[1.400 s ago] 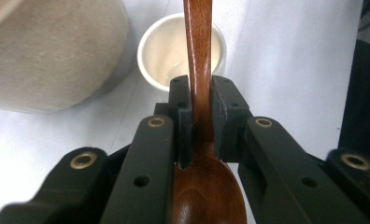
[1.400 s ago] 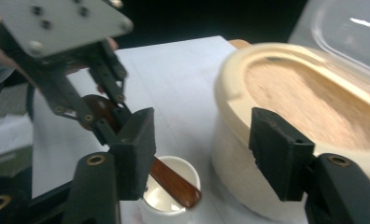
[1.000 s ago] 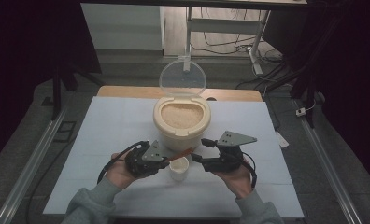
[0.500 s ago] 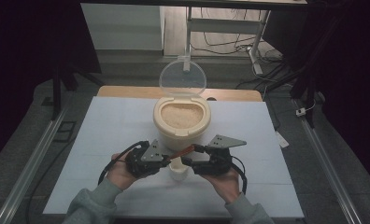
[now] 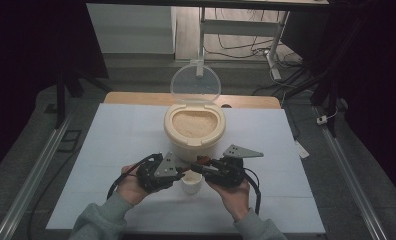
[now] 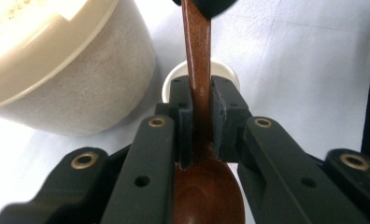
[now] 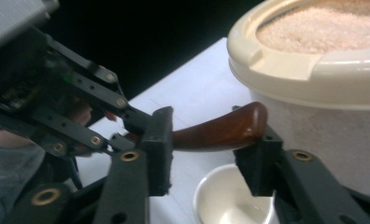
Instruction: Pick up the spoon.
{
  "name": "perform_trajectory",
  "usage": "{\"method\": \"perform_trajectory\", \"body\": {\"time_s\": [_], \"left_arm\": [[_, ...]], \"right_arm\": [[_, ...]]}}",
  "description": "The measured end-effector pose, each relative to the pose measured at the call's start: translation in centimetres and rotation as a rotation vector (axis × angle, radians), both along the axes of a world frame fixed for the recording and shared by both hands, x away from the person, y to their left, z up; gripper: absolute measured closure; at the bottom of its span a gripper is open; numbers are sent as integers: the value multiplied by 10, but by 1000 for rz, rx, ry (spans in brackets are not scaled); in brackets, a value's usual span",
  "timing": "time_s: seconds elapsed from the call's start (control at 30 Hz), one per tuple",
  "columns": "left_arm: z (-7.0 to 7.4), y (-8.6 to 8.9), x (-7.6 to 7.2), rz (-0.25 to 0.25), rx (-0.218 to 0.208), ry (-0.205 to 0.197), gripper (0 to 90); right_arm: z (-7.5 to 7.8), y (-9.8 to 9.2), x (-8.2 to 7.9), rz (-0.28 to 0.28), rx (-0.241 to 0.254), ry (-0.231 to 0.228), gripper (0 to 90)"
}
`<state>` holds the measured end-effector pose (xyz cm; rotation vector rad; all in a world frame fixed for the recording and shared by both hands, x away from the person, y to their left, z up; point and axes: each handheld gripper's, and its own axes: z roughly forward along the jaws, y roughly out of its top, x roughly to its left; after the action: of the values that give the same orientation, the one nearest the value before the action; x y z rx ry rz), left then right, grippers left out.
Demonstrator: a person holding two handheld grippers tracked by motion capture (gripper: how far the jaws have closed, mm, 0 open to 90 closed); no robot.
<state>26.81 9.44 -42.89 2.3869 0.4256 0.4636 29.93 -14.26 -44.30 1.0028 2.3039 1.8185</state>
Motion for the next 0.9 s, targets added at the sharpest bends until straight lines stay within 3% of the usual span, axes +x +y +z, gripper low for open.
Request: {"method": "perform_trajectory", "body": {"time_s": [0.2,0.47,0.6,0.8,0.9], "left_arm": [[0,1,0,3,3,-4,789],[-1,0,-1,4,1,-14,789],[-1,0,-1,4,-6,-15,790],[-1,3,1,16,-58,-4,762],[-1,7,3,39,-93,5,652]], "right_arm": [[4,1,-3,35,61,-15,741],[5,0,-3,96,112,-30,813],[5,1,-3,101,114,-45,820],[6,0,-3,105,133,-67,826],[7,-3,-2,110,158,-77,826]]}}
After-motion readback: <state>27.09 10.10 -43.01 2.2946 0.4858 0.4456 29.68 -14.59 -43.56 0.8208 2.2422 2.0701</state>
